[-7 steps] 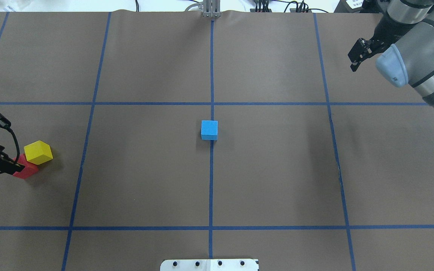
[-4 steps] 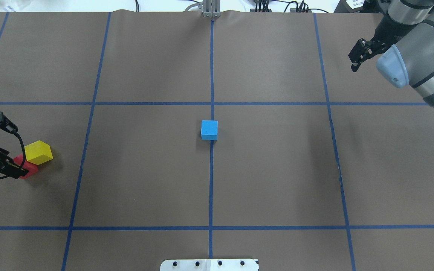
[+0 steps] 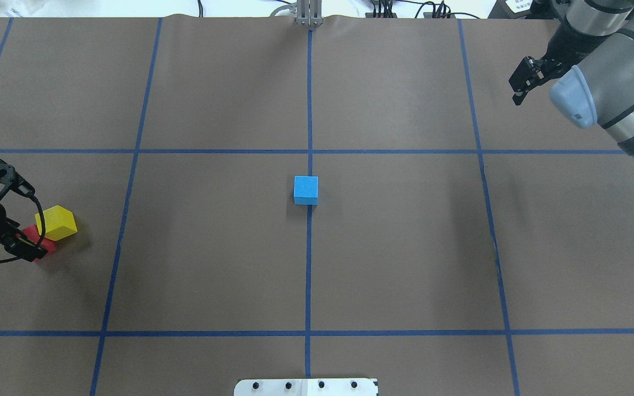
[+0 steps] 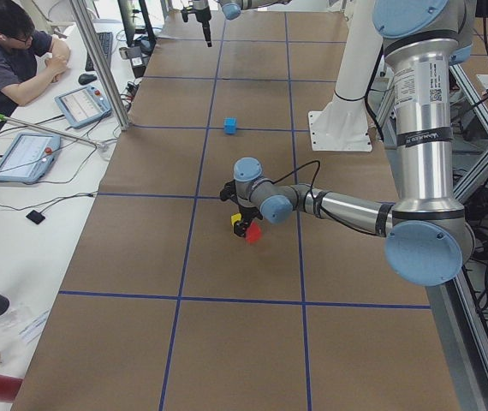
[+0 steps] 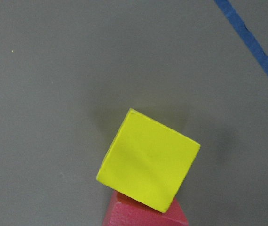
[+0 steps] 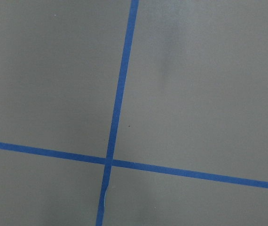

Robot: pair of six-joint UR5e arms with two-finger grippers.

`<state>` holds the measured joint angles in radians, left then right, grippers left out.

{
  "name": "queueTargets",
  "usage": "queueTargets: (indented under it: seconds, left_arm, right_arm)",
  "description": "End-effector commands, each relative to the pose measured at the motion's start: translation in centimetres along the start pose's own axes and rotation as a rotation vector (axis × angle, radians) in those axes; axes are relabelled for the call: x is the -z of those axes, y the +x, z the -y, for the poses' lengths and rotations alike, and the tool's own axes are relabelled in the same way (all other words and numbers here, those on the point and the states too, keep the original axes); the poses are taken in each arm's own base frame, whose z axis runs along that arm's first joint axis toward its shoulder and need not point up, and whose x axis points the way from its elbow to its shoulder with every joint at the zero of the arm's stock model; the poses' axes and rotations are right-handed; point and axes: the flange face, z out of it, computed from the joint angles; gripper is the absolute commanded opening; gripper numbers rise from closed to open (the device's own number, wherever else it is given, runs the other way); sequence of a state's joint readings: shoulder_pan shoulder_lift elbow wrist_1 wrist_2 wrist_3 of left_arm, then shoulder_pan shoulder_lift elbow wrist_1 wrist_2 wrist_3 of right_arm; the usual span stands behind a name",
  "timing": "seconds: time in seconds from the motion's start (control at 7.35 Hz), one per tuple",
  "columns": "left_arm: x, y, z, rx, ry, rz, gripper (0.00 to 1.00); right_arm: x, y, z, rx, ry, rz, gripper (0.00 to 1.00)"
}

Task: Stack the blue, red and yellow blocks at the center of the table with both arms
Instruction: 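Lower the left gripper around the red block beside the yellow block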

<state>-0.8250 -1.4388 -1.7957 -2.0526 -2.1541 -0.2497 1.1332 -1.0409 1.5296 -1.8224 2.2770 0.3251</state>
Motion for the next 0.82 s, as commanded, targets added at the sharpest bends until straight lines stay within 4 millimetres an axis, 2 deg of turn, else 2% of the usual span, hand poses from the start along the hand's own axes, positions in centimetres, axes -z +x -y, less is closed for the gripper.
queueTargets:
  seconds: [0.0, 0.27, 0.41, 0.68]
  left_arm:
    - [-0.92, -0.38, -0.07, 0.002, -0.014, 0.0, 0.99]
    - [-1.01, -0.27, -0.07, 0.001, -0.015, -0.001, 0.99]
    - [-1.17, -0.14, -0.17, 0.0, -0.019, -0.003, 0.95]
    - [-0.99, 0.0, -0.16, 0.001, -0.018, -0.005, 0.15]
  right_arm:
    - [-0.14, -0.26, 0.04, 0.002, -0.002, -0.002, 1.0]
    - [-0.14, -0.26, 0.04, 0.002, -0.002, -0.002, 1.0]
    - [-0.07, -0.33, 0.08, 0.003, -0.001, -0.001, 1.0]
    - [0.04, -0.47, 0.08, 0.004, 0.0, 0.002, 1.0]
